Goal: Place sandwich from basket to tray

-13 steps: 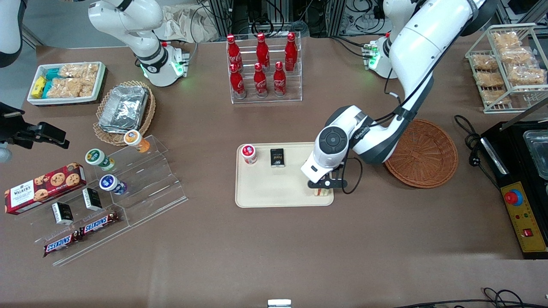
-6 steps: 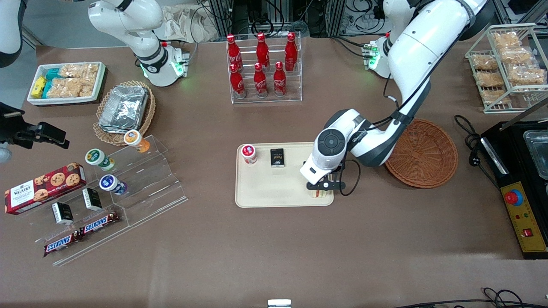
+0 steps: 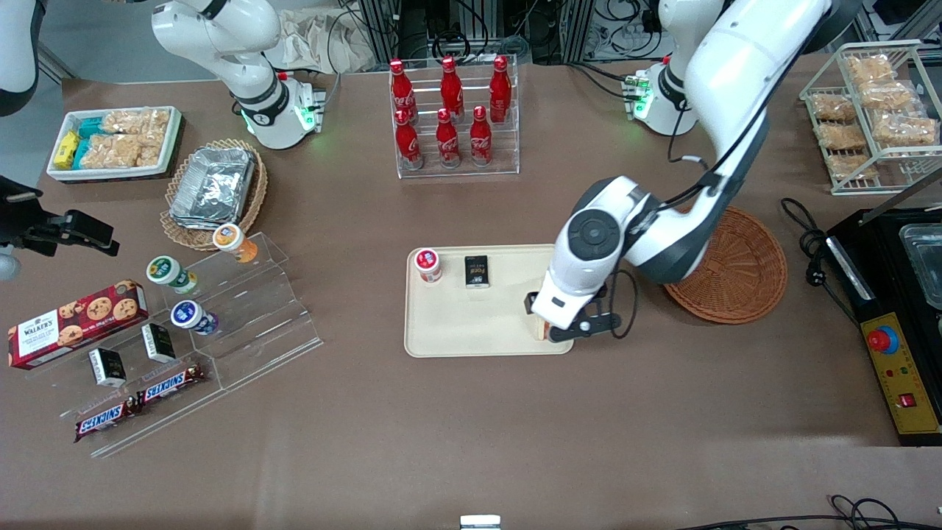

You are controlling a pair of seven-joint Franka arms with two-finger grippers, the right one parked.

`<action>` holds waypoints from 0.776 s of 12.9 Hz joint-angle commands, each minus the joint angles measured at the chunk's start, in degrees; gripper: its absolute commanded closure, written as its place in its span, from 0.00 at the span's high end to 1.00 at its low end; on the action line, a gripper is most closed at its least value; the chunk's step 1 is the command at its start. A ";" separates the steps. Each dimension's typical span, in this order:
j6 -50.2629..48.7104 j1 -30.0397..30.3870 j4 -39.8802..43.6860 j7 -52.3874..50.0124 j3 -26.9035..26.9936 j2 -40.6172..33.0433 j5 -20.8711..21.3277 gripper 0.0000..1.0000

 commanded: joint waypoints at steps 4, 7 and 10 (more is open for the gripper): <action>-14.93 -1.47 -1.92 5.15 13.06 -23.27 -13.71 1.00; -19.96 -4.82 -3.14 15.78 22.40 -30.05 -16.62 1.00; -20.76 -4.65 -6.82 29.83 27.93 -35.15 -16.89 1.00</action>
